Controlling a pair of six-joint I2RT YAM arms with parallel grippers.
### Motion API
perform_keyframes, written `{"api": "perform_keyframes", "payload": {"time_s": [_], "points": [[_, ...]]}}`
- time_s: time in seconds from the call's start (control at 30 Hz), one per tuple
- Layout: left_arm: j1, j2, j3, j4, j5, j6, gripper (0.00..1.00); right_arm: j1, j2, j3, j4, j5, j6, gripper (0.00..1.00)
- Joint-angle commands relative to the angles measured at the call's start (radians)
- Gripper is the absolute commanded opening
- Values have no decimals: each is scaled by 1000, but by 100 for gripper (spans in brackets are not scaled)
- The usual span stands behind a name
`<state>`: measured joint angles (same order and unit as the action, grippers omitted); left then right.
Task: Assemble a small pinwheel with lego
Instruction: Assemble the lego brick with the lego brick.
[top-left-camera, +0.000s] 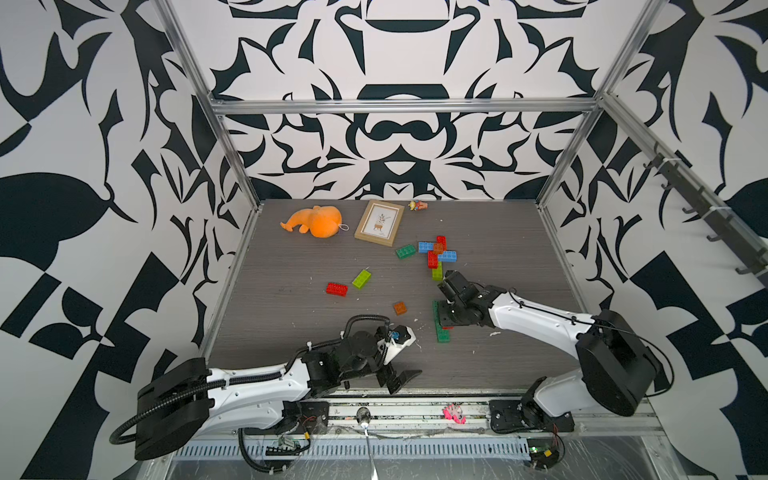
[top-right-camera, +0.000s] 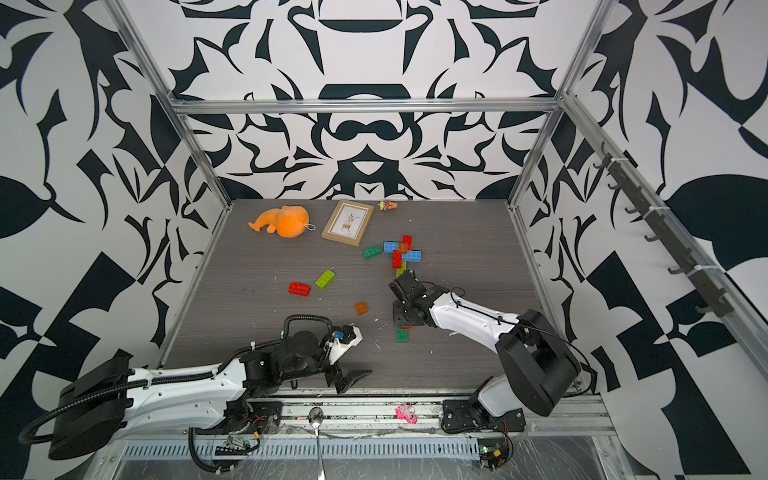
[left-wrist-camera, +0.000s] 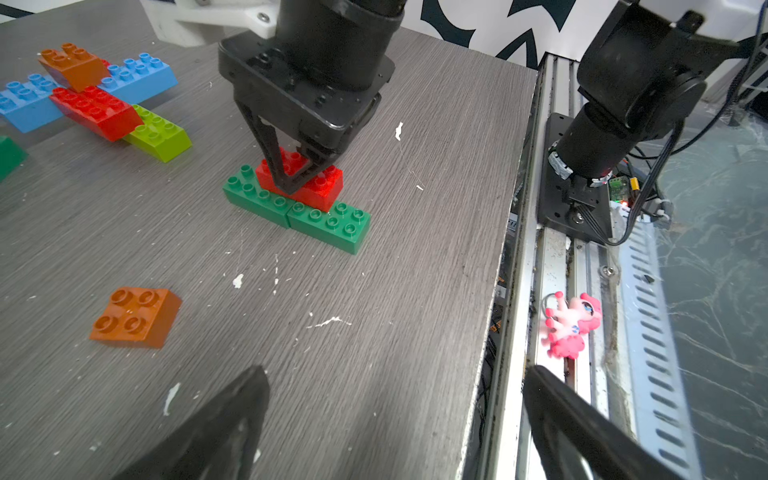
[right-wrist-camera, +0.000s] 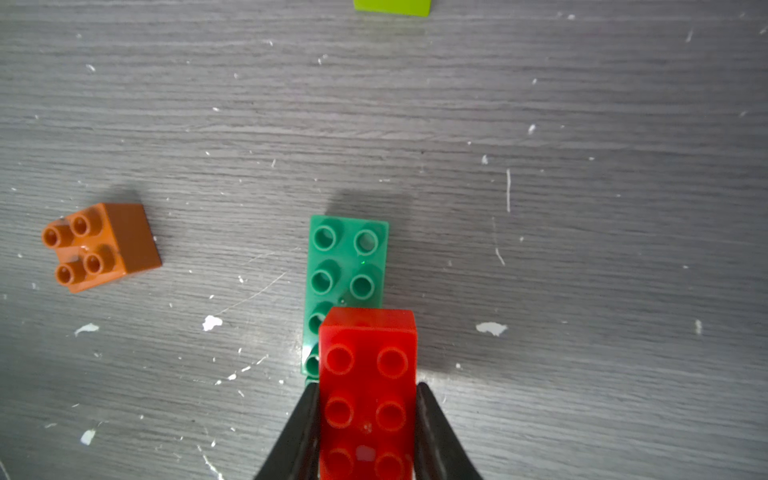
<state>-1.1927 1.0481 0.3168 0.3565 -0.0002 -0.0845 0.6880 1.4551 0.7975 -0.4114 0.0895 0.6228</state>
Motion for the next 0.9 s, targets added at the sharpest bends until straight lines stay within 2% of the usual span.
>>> {"api": "perform_keyframes", "payload": {"time_s": [0.0, 0.33, 0.7, 0.87], "points": [[-4, -12, -1, 5, -9, -1, 100, 10, -21, -60, -56, 23, 27, 5], [-3, -9, 1, 6, -11, -1, 100, 12, -44, -97, -35, 30, 24, 4], [-4, -26, -6, 4, -30, -3, 100, 12, 39, -143, -44, 26, 51, 2], [-4, -22, -4, 5, -29, -3, 100, 13, 96, -146, -51, -29, 65, 1]]}}
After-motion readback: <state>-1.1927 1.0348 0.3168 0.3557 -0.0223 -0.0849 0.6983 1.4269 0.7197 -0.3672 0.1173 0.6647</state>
